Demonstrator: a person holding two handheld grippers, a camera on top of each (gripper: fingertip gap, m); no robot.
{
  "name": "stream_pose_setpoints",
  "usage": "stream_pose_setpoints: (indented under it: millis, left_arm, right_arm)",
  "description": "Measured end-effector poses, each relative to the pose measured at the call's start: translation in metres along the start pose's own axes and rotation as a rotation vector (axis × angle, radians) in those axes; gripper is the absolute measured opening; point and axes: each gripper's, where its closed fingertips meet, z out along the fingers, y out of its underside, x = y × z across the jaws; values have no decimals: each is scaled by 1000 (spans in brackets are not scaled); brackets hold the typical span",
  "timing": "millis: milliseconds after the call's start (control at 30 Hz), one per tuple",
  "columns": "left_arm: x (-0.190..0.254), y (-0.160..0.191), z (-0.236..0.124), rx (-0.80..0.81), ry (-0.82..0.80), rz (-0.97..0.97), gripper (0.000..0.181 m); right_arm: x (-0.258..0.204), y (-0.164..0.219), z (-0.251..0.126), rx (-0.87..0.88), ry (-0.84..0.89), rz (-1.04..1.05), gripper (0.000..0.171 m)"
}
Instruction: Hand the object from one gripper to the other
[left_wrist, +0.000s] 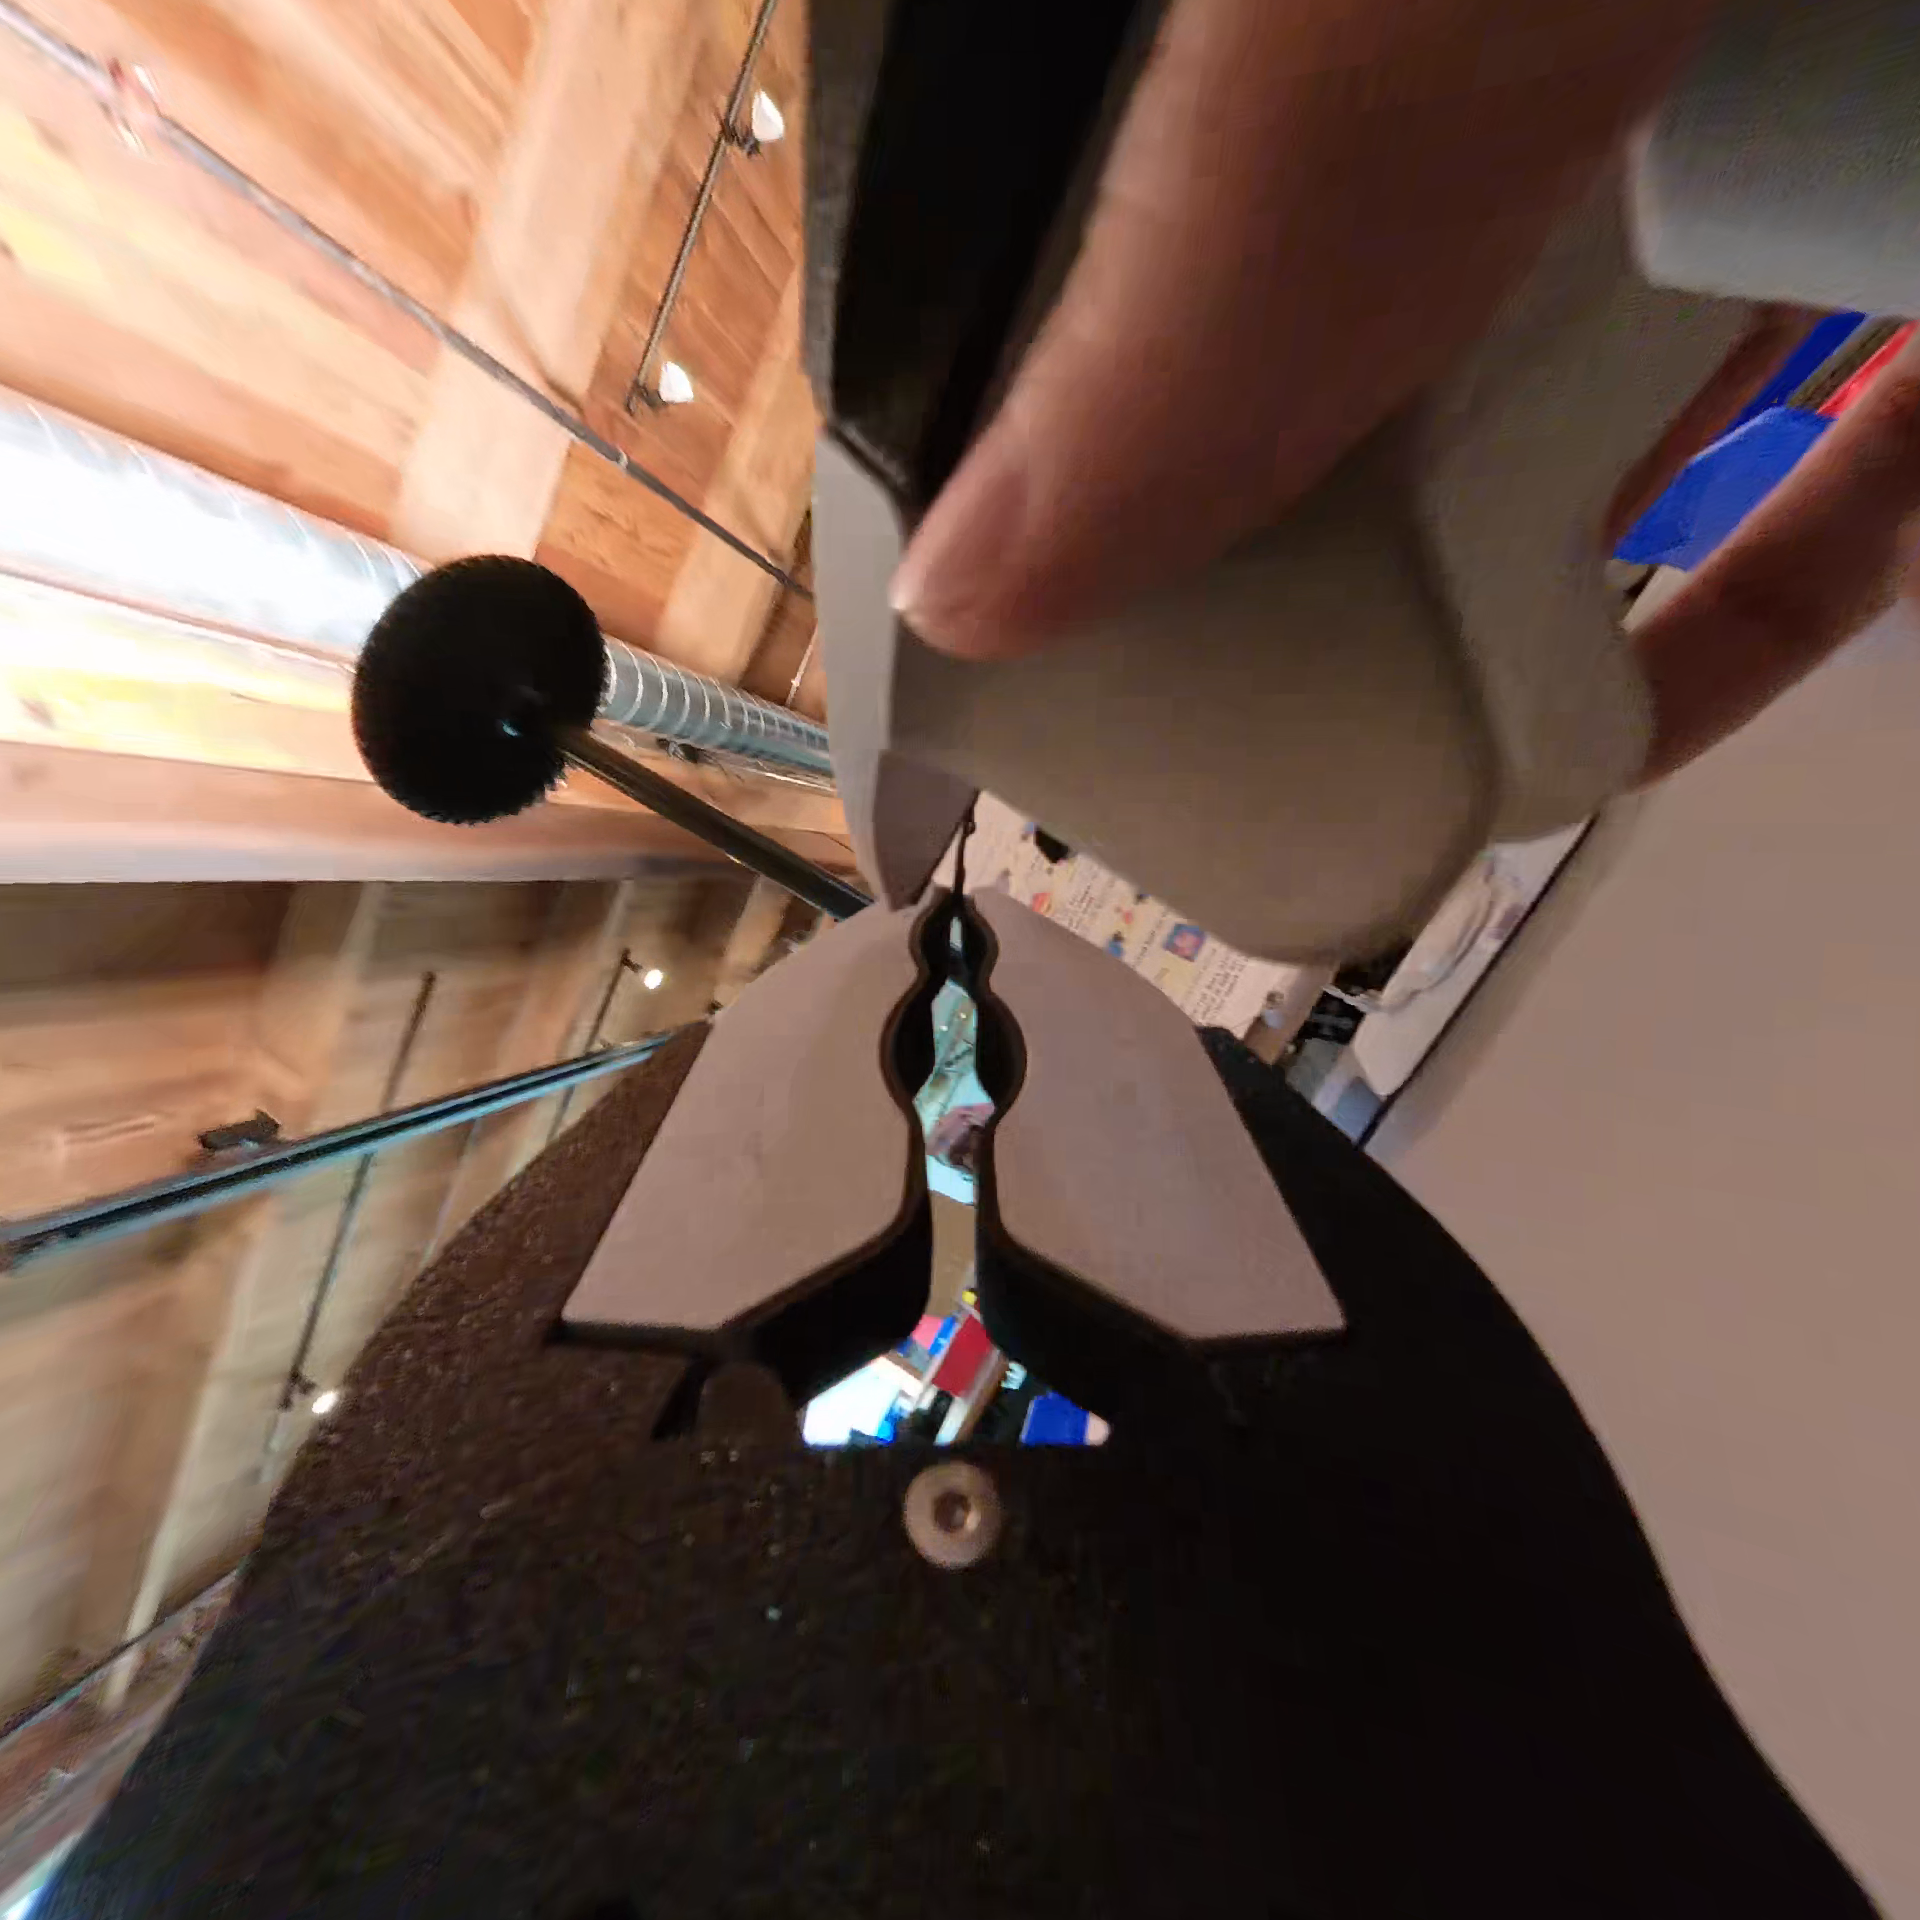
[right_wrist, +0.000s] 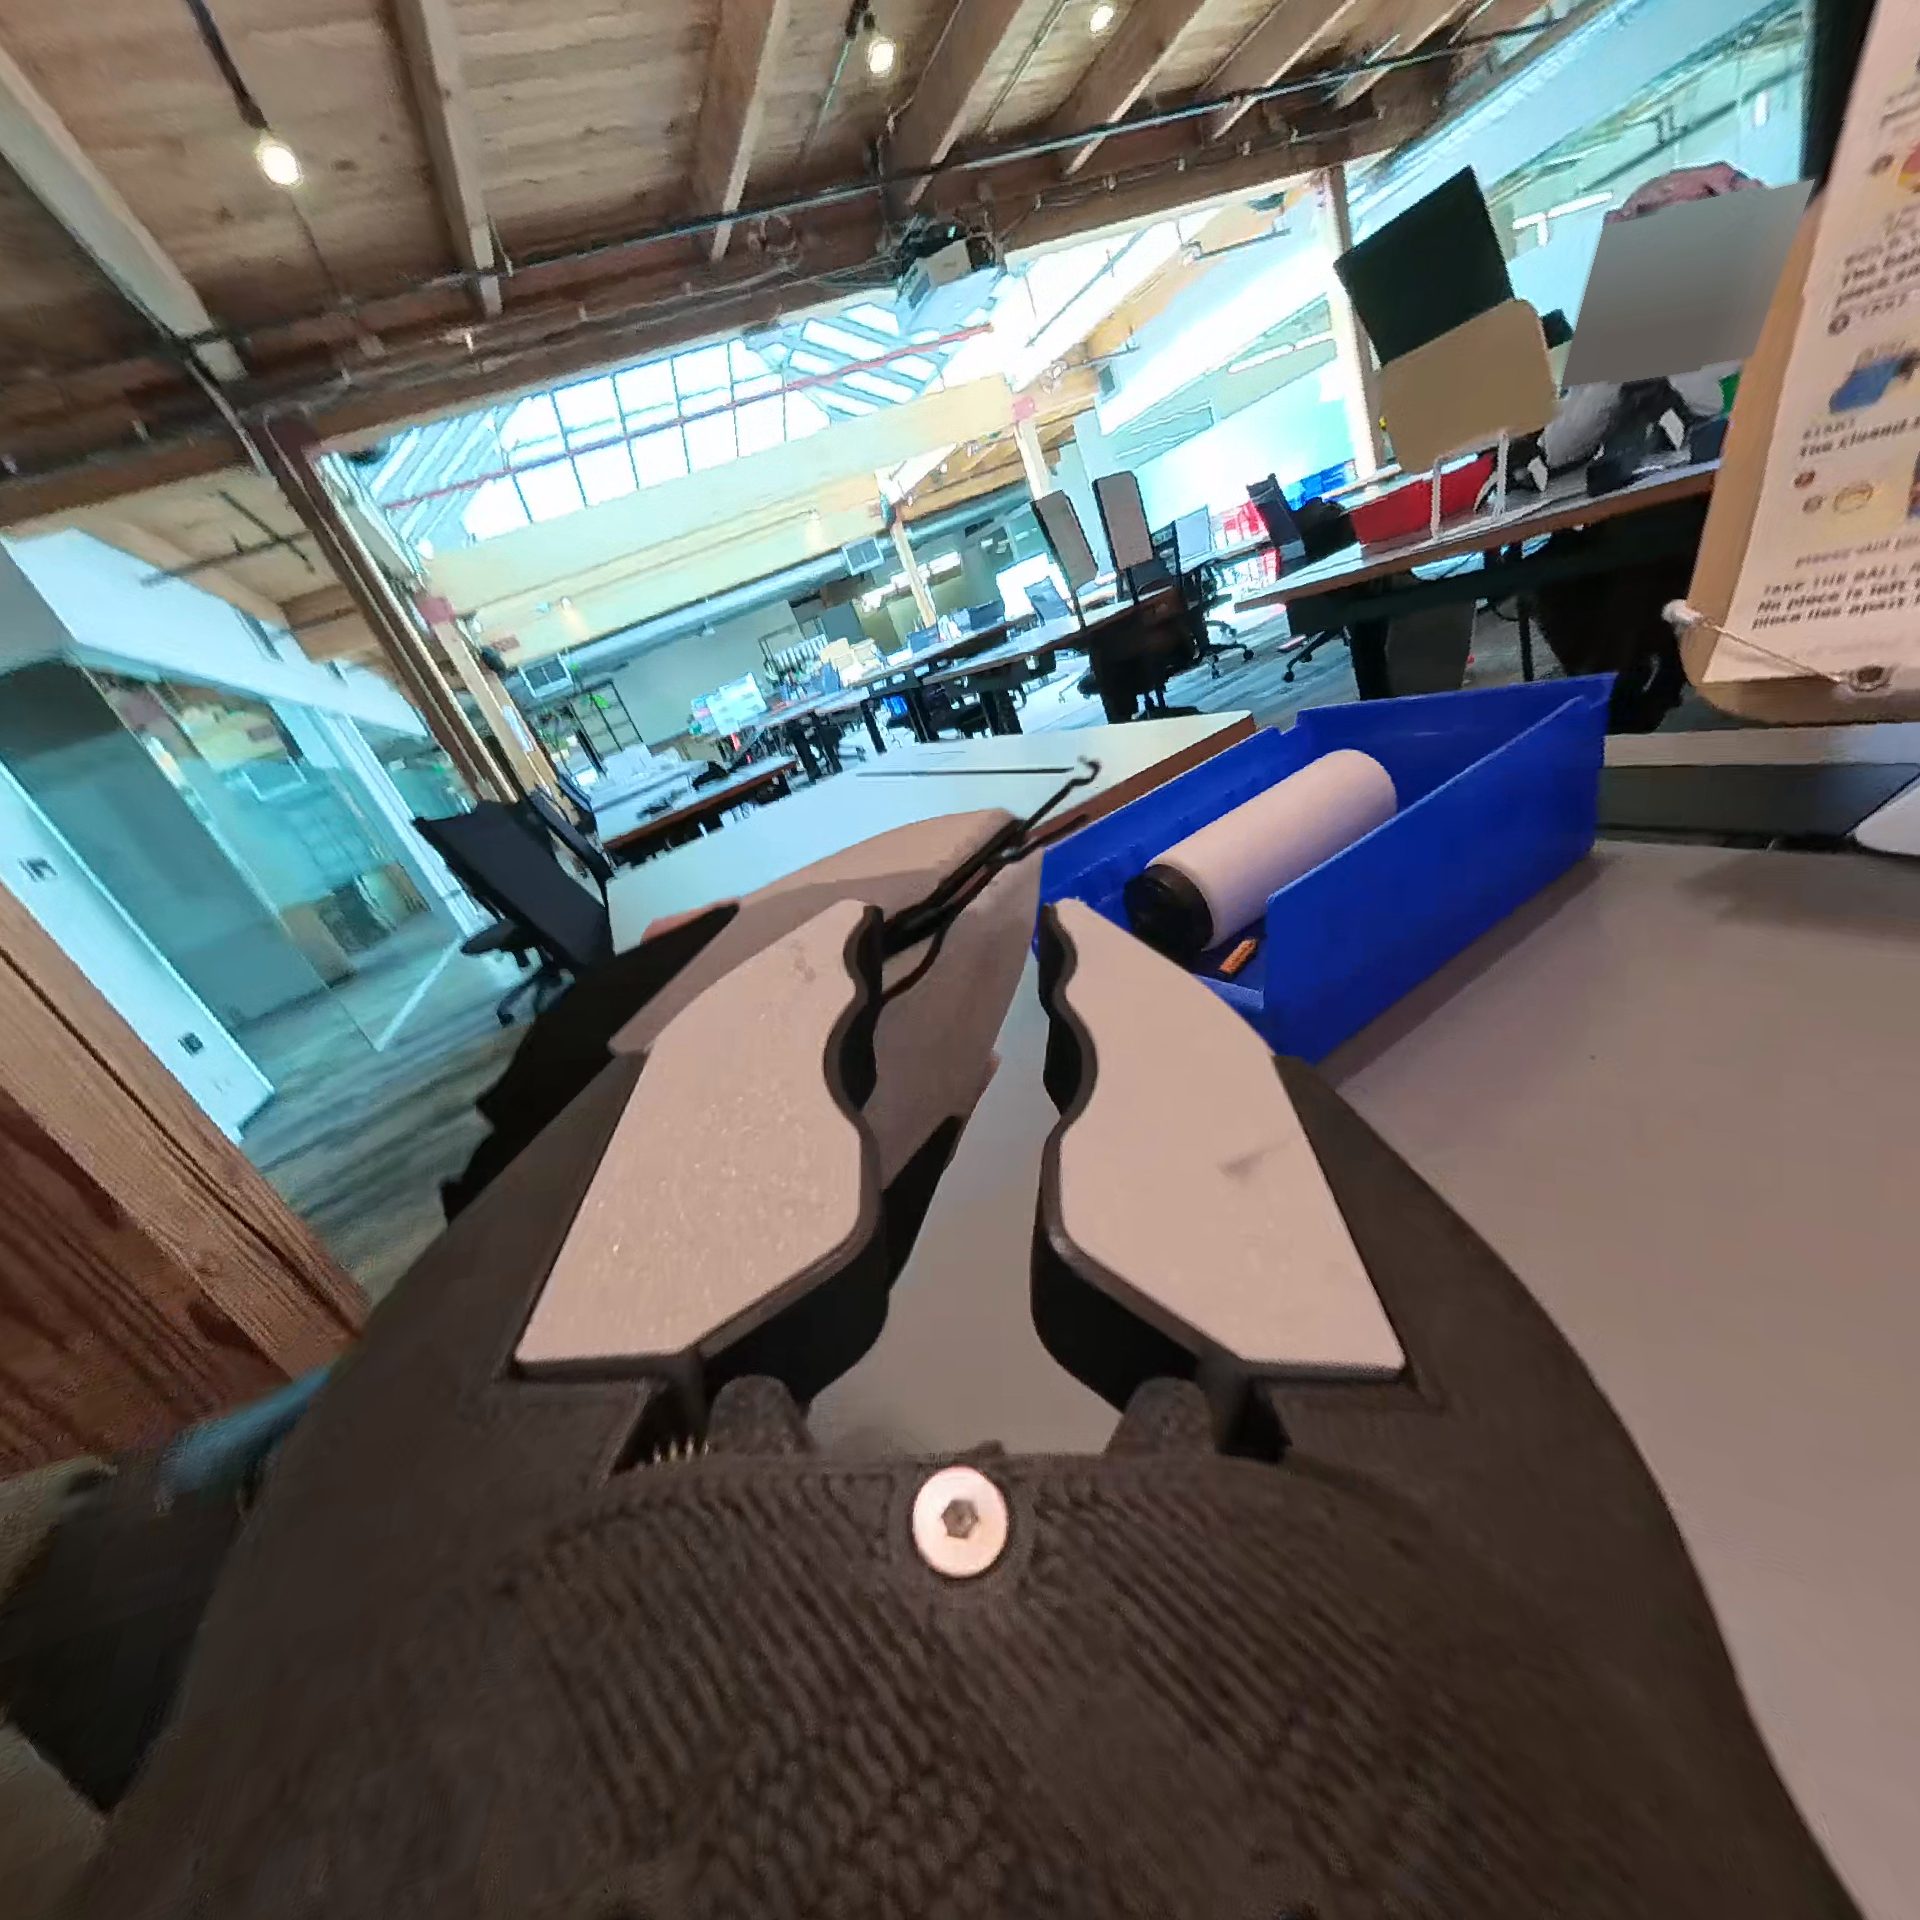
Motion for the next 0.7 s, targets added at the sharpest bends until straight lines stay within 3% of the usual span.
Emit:
stream_pose_setpoints:
  millis: [700]
  left_arm:
    - [-2, -4, -3, 21, -68, 232, 1]
  right_arm:
    - [11, -12, -7, 67, -64, 242, 4]
